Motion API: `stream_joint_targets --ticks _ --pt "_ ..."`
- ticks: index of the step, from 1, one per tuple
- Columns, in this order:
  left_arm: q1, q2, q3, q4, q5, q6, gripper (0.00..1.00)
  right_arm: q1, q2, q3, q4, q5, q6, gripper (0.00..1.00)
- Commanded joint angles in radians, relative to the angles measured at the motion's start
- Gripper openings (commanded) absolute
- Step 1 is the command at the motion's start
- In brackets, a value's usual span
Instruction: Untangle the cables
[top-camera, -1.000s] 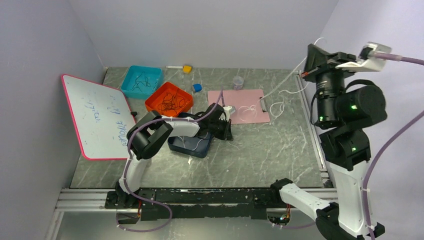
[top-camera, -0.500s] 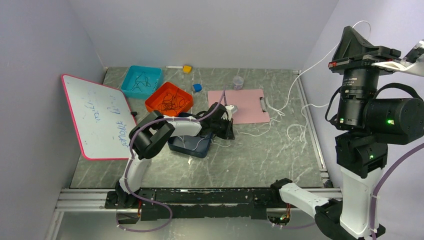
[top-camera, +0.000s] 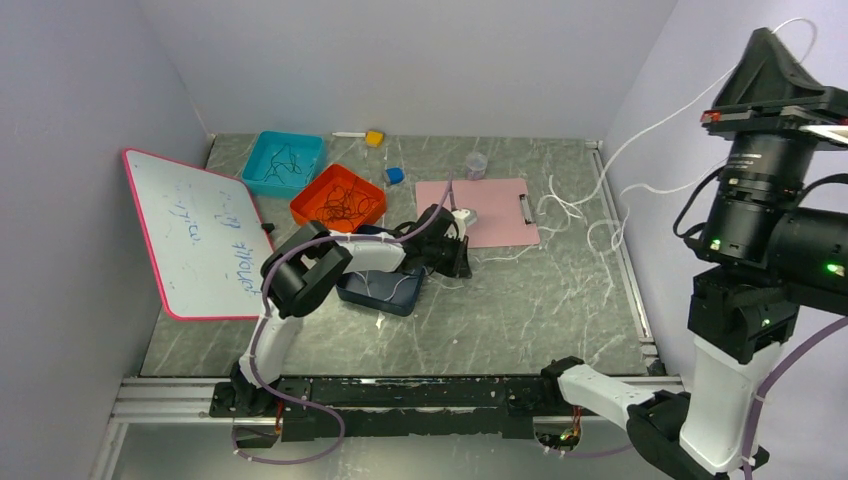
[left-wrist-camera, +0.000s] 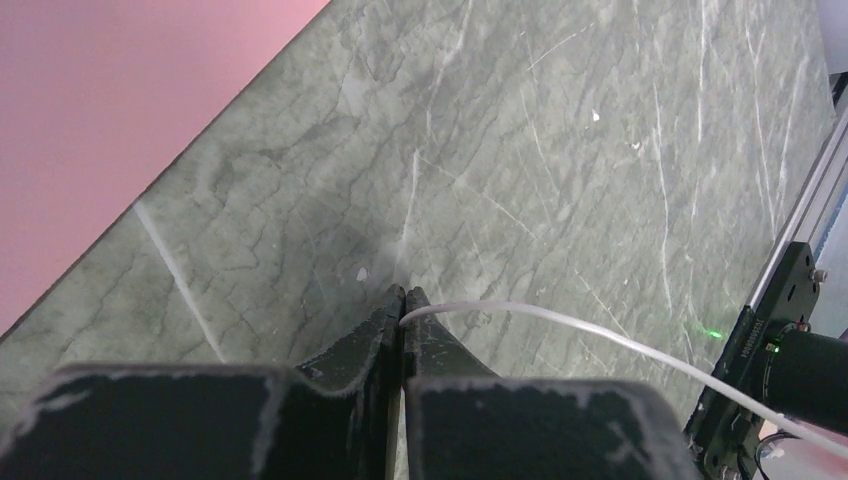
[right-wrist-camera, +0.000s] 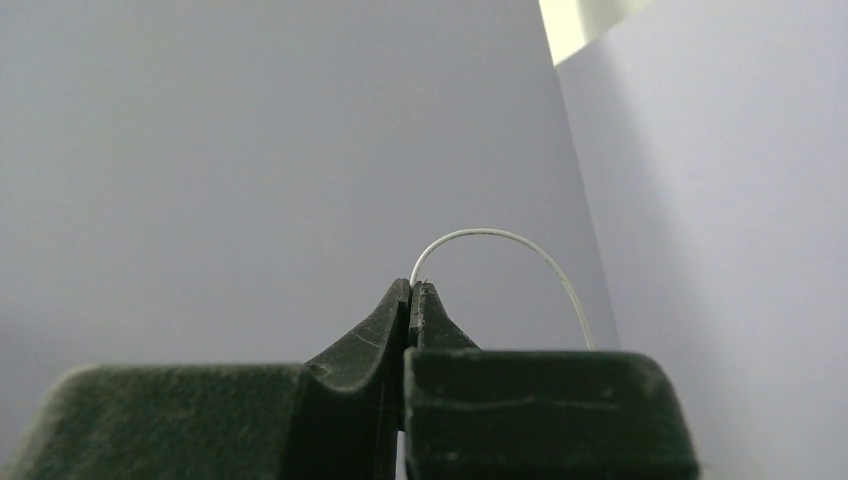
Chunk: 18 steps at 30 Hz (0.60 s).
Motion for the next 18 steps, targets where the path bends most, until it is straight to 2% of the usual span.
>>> stream_joint_targets --ticks 1,10,18 --pt "-0.012 0.08 -0.009 -0.077 -0.052 0.017 0.07 0.001 0.015 0.077 0.084 0.008 -0.075 0.0" --pt "-0.017 0.1 -0.004 -0.084 -0.06 0.016 0.07 0.017 0.079 0.219 0.129 -0.014 -0.147 0.0" --pt "-0.017 0.118 -0.002 -0.087 -0.061 0.013 0.07 0.054 0.091 0.25 0.191 -0.002 -0.237 0.0"
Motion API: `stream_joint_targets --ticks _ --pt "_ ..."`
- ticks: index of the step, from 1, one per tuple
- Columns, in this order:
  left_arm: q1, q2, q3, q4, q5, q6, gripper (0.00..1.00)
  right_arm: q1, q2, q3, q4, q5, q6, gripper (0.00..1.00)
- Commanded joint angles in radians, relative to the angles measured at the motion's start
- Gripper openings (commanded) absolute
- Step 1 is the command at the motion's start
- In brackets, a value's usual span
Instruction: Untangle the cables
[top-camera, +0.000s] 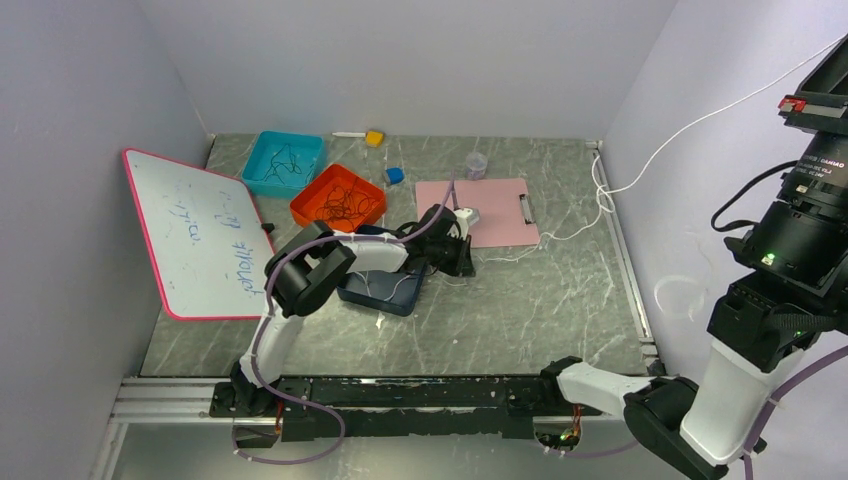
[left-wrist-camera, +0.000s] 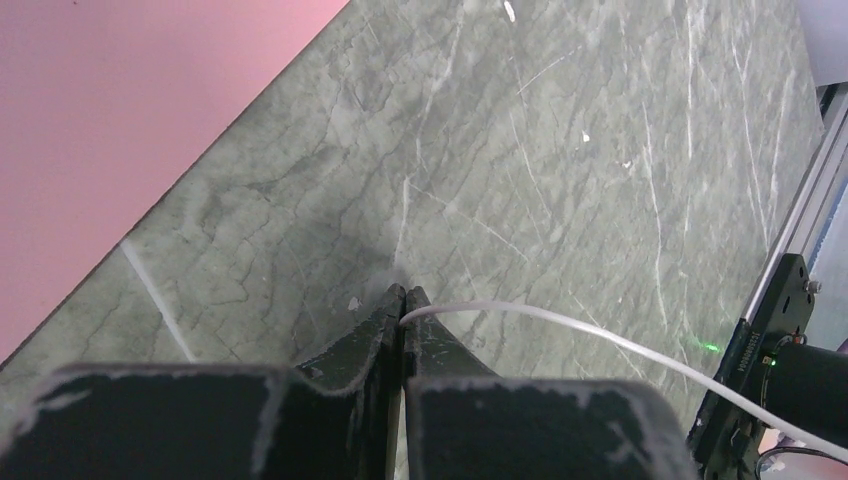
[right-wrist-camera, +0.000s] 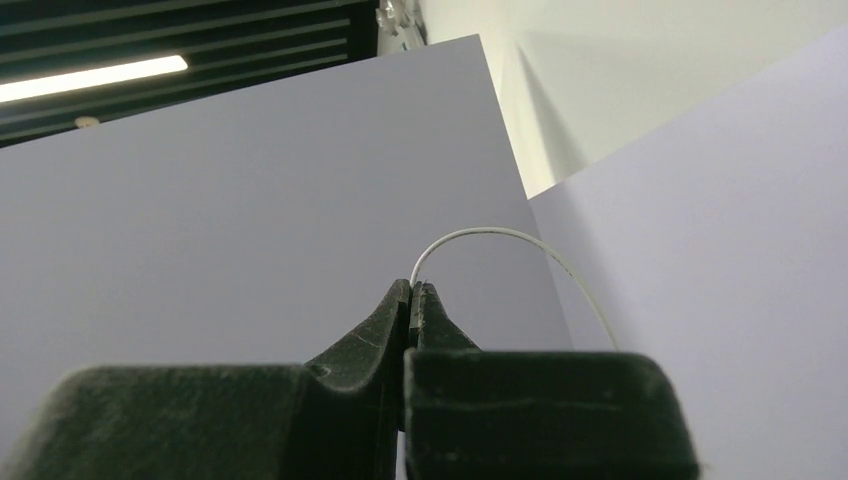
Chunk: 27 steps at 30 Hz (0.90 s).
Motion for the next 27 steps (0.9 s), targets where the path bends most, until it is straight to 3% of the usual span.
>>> stream_joint_targets --ticks 1,11,21,27 --pt "-0.012 0.092 -0.021 -0.126 -0.061 0.02 0.07 0.029 0.013 0.026 0.054 0.009 -0.081 0.0" --pt "-0.012 0.075 -0.025 -0.126 -0.071 0.016 0.07 0.115 -0.012 -0.031 0.077 0.056 -0.115 0.0" --pt "-0.013 -0.168 0.058 -0.252 -0.171 0.092 0.07 0.18 -0.178 -0.444 0.136 0.214 -0.023 0.0" --pt "-0.013 -0.313 0.167 -0.341 -0.261 0.192 0.07 0.182 -0.252 -0.661 0.051 0.291 0.135 0.0"
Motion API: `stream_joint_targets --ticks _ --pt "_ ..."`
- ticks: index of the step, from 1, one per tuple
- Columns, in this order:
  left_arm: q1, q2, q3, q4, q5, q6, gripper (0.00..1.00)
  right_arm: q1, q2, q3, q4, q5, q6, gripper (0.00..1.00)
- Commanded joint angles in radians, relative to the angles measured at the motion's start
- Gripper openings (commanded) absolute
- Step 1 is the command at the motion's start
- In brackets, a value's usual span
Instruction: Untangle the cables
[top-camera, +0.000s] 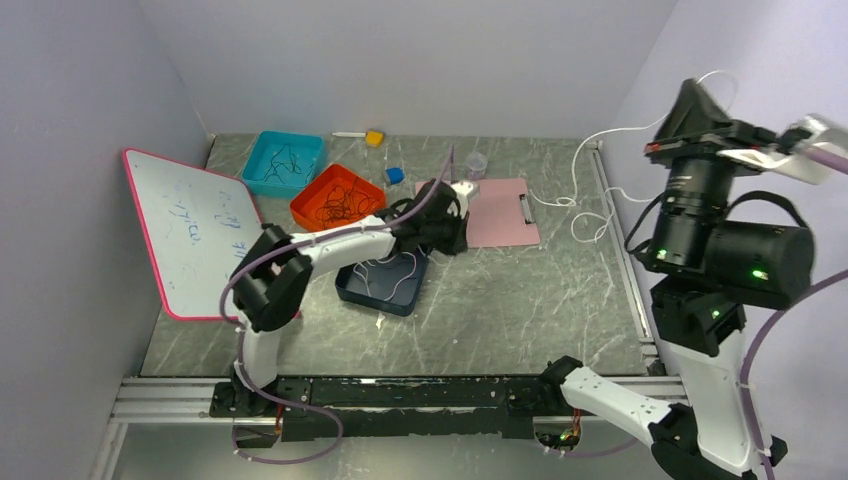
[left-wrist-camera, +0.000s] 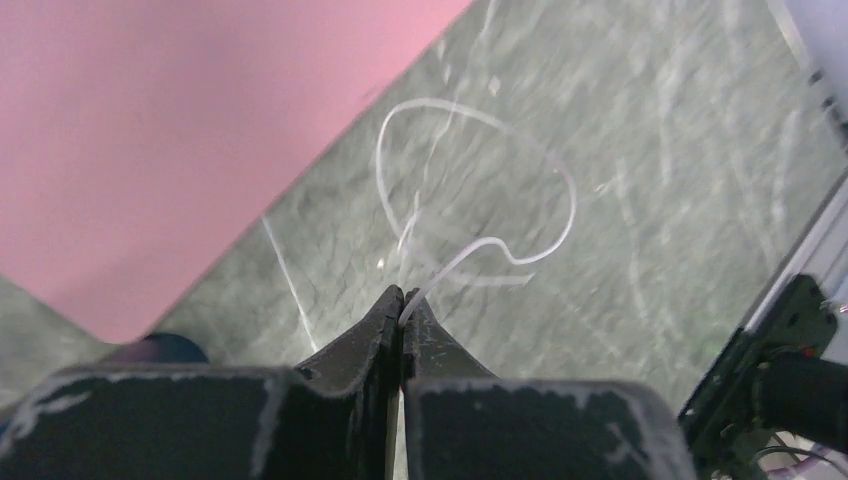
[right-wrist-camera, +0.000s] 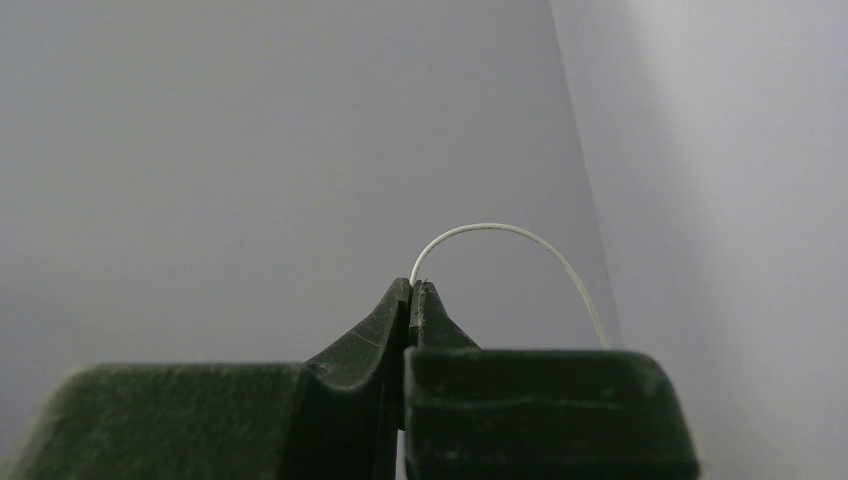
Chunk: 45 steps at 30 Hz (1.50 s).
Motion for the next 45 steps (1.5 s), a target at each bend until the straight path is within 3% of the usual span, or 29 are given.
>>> stream_joint_targets --ticks 1,11,21,26,38,42,45 --pt "-0.004 -0.147 0.125 -0.08 -0.107 0.099 0.07 0.01 -0.055 -0.134 -0.067 0.093 0.156 0.0" --pt "-0.004 -0.299 0.295 -0.194 -0.232 0.198 0.07 0.01 -0.17 -0.424 -0.135 0.22 0.298 0.0" --pt "0.006 -0.305 0.515 -0.358 -0.291 0.308 0.07 0.009 -0.187 -0.616 -0.399 0.183 0.6 0.04" --pt "0.042 -0.329 0.514 -0.412 -0.3 0.31 0.07 0.008 -0.183 -0.742 -0.459 0.122 0.712 0.06" --pt "0.15 -0.465 0.349 -0.492 -0.263 0.27 0.07 0.007 -0.117 -0.776 -0.58 0.012 0.843 0.51" --pt "0.159 -0.492 0.278 -0.495 -0.253 0.254 0.07 0.006 -0.097 -0.732 -0.6 -0.038 0.839 0.55" --pt "0.161 -0.505 0.236 -0.491 -0.249 0.241 0.07 0.007 -0.099 -0.746 -0.506 -0.169 0.723 0.56"
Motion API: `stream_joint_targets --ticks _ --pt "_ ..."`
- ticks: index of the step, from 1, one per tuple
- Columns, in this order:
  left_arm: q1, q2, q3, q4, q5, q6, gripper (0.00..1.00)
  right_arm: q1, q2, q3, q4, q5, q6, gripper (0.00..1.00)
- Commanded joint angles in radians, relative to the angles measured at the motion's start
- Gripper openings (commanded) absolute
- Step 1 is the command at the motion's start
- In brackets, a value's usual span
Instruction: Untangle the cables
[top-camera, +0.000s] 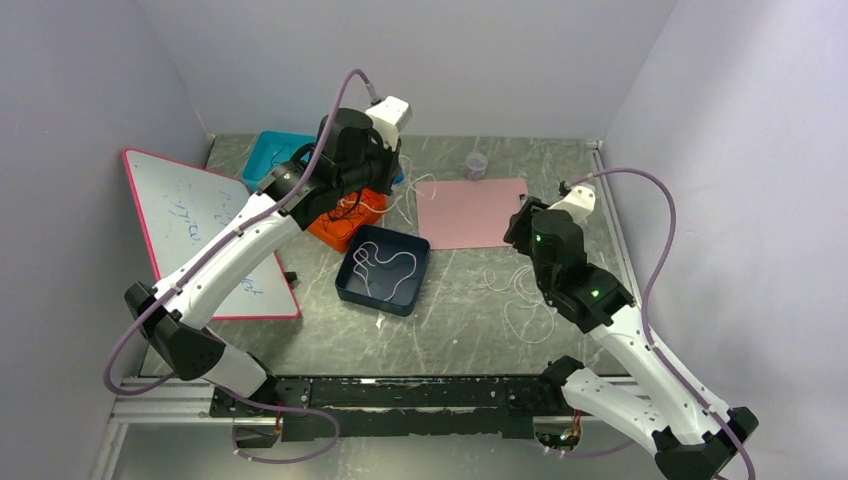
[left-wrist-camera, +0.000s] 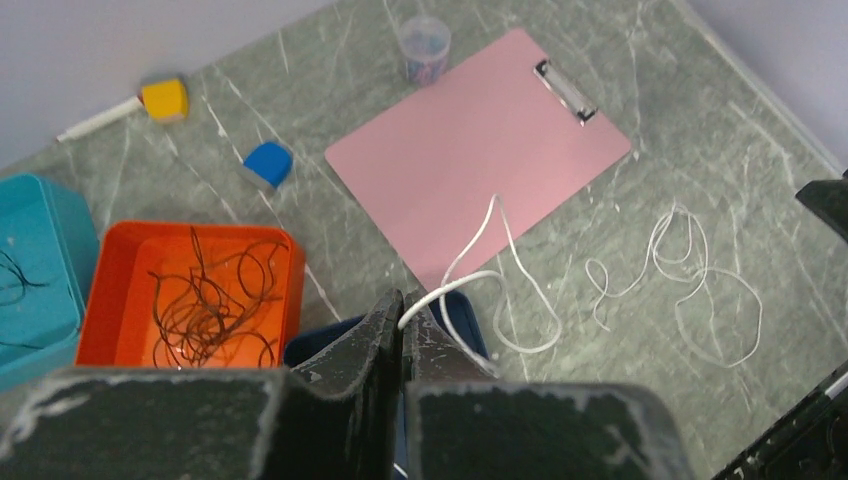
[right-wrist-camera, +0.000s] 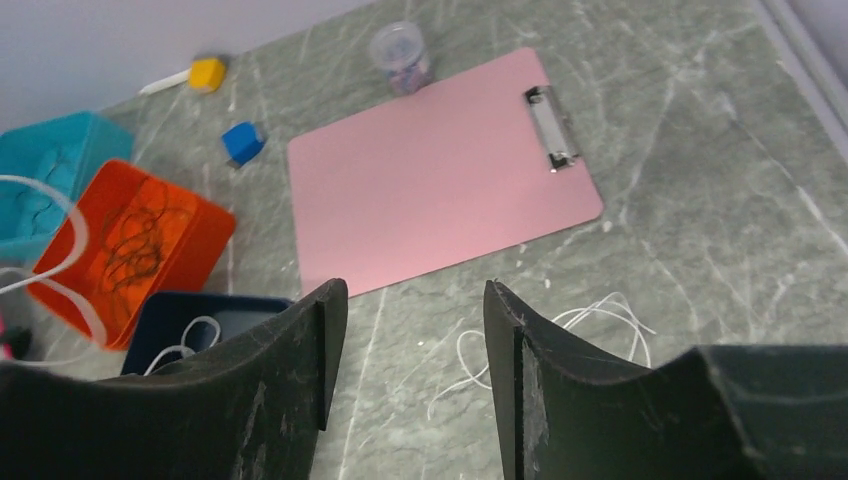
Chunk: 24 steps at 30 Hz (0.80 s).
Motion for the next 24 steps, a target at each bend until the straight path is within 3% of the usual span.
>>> stream_joint_targets --ticks 1,9,24 --pt "0.006 -0.024 -0.056 -0.022 0.024 -0.028 0.07 0.003 -0.005 0.011 0.109 -0.191 -0.127 0.56" --pt "0.008 -0.03 -0.117 -0.065 -0.017 -0.052 0.07 0.003 0.126 0.015 0.189 -0.471 -0.258 0.59" --pt "0.007 0.008 -0.241 -0.17 -0.064 -0.079 0.07 0.003 0.151 -0.013 0.224 -0.46 -0.254 0.6"
